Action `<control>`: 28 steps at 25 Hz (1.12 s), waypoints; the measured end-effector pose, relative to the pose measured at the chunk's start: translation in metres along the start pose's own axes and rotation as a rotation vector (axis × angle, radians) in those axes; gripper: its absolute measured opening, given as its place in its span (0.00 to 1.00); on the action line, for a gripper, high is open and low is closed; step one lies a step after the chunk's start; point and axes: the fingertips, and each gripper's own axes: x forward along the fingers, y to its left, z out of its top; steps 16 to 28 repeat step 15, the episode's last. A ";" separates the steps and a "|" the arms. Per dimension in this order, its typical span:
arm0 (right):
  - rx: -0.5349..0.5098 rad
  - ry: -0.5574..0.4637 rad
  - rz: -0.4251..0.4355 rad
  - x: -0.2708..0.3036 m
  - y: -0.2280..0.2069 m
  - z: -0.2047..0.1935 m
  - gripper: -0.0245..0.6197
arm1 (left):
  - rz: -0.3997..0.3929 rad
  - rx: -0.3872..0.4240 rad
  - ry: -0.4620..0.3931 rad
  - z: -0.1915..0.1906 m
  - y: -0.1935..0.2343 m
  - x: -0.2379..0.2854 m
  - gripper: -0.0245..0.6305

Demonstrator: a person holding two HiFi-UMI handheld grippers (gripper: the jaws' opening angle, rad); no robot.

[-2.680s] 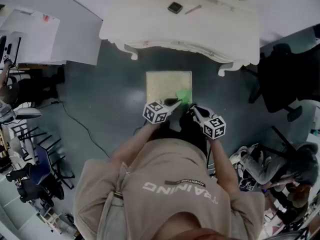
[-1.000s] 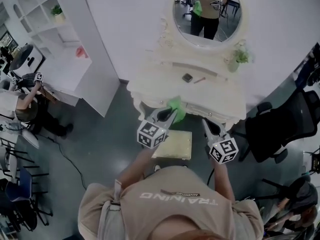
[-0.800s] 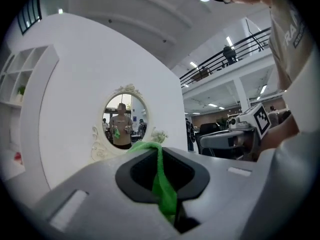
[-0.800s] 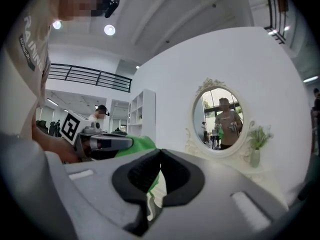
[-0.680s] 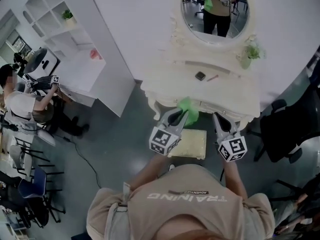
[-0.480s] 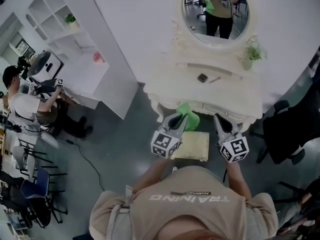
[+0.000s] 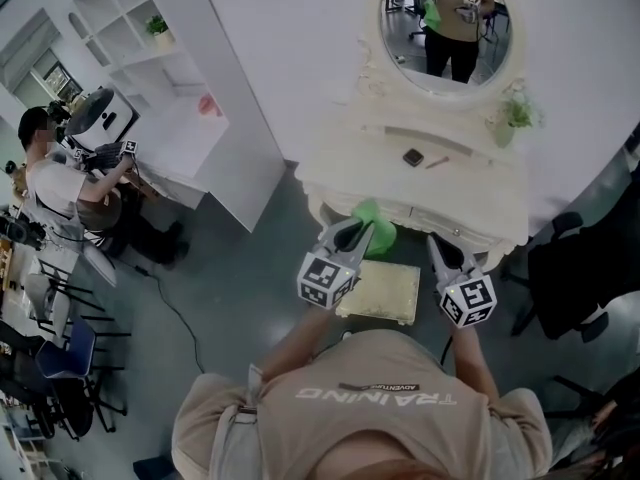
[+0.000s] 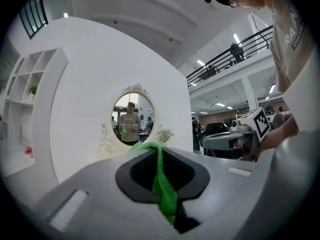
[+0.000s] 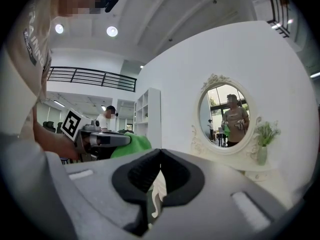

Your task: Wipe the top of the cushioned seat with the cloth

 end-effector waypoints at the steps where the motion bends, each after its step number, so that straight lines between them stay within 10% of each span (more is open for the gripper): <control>1: -0.003 0.001 0.005 0.000 0.001 0.000 0.03 | -0.002 0.005 0.002 0.000 0.000 0.000 0.07; 28: 0.008 0.005 -0.029 -0.005 -0.007 -0.006 0.03 | -0.041 0.012 0.006 -0.002 0.004 0.016 0.07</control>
